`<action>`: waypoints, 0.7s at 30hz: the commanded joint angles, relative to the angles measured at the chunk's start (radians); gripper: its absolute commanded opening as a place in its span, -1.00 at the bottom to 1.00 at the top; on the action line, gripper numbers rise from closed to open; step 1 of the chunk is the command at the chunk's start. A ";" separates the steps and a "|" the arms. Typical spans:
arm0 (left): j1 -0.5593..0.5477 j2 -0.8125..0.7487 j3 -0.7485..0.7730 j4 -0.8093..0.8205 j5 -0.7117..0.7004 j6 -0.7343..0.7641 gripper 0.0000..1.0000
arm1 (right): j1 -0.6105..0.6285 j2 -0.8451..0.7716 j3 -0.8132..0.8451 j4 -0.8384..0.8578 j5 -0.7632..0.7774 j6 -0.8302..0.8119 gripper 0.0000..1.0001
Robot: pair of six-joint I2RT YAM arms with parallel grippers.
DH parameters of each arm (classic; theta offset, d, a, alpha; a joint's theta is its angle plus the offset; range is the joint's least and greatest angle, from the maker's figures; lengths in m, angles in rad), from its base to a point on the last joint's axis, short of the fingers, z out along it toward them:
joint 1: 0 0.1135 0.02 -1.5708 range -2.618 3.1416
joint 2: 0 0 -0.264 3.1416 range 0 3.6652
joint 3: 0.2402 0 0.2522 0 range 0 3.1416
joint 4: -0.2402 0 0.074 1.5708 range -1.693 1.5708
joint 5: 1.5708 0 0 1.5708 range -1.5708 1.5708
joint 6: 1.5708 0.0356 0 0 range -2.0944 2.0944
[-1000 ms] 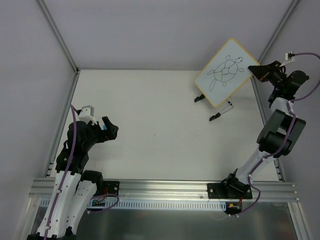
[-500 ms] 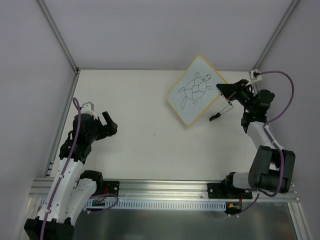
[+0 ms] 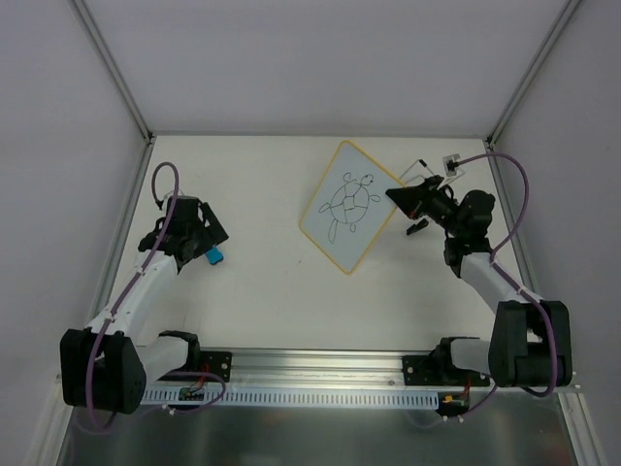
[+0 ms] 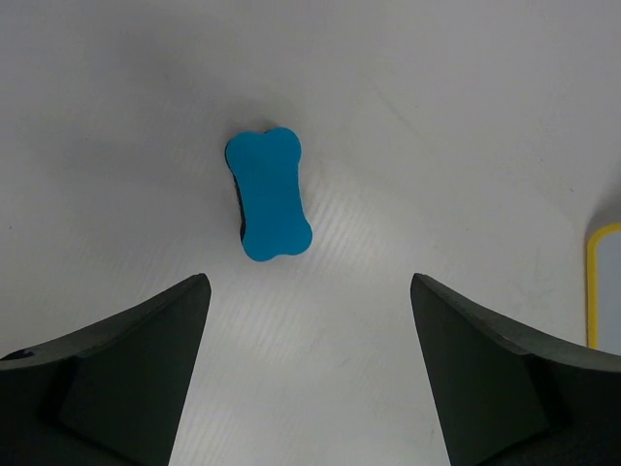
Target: Erase the whiteboard
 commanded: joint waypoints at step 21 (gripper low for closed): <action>0.001 0.401 0.105 0.146 -0.126 -0.078 0.37 | 0.097 0.029 0.004 0.155 0.064 -0.033 -1.00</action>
